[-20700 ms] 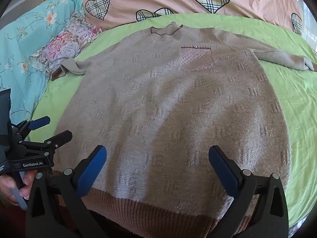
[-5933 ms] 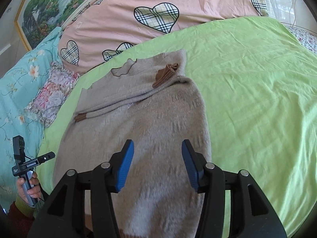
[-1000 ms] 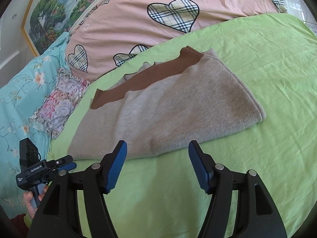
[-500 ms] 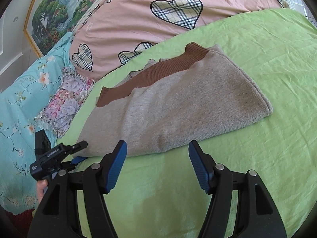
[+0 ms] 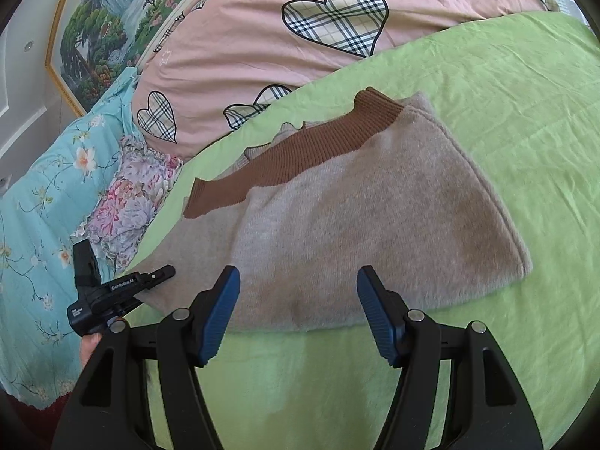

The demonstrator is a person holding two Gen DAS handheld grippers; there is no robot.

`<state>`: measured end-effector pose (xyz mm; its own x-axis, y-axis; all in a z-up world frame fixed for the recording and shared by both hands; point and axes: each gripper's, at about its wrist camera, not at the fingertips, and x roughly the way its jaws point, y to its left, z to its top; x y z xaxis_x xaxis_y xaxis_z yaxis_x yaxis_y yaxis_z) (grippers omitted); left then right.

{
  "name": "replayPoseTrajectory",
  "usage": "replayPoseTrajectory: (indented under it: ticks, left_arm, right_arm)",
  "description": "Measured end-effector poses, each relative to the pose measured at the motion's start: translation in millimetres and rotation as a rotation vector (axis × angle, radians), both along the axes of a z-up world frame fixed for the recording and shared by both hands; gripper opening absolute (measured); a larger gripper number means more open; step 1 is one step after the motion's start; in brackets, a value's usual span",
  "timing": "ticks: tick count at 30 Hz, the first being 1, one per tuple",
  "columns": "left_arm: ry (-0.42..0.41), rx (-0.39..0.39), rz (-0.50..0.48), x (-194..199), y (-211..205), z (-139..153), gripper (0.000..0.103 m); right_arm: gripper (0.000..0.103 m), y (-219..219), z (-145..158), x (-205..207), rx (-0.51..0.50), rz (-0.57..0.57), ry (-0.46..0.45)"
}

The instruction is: Fold small clothes

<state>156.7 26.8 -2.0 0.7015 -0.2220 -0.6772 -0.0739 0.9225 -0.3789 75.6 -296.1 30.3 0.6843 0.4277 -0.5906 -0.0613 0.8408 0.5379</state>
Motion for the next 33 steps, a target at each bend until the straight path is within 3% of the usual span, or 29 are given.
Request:
replayPoseTrajectory:
  ticks: [6, 8, 15, 18, 24, 26, 27, 28, 30, 31, 33]
  left_arm:
    - [-0.093, 0.122, -0.149, 6, -70, 39, 0.007]
    - [-0.113, 0.146, -0.195, 9, -93, 44, 0.007]
    - [-0.048, 0.268, -0.375, 19, -175, 7, 0.007]
    - [-0.038, 0.293, -0.392, 18, -184, -6, 0.007]
    - [-0.046, 0.276, -0.405, 17, -179, -4, 0.007]
    - [-0.048, 0.288, -0.406, 18, -182, -4, 0.007]
    - [-0.055, 0.301, -0.406, 16, -180, -3, 0.007]
    - [-0.058, 0.309, -0.406, 15, -181, -2, 0.007]
    - [-0.068, 0.315, -0.409, 13, -180, 3, 0.007]
    - [-0.073, 0.313, -0.413, 12, -180, 8, 0.007]
    - [-0.085, 0.285, -0.437, 10, -180, 23, 0.007]
  right_arm:
    - [0.066, -25, 8, 42, 0.033, 0.043, 0.046]
    - [0.066, -32, 8, 57, 0.088, 0.067, 0.056]
    - [0.066, -29, -1, 113, 0.255, 0.179, 0.115]
    - [0.075, -11, -12, 139, 0.299, 0.248, 0.172]
    - [0.076, 31, -20, 180, 0.294, 0.339, 0.204]
    - [0.071, 46, -21, 196, 0.286, 0.365, 0.197]
    - [0.063, 56, -23, 207, 0.264, 0.369, 0.204]
    - [0.045, 60, -25, 212, 0.250, 0.373, 0.215]
    - [0.023, 68, -30, 223, 0.221, 0.369, 0.229]
    - [0.017, 68, -26, 224, 0.221, 0.367, 0.215]
    - [0.016, 63, -12, 221, 0.213, 0.376, 0.171]
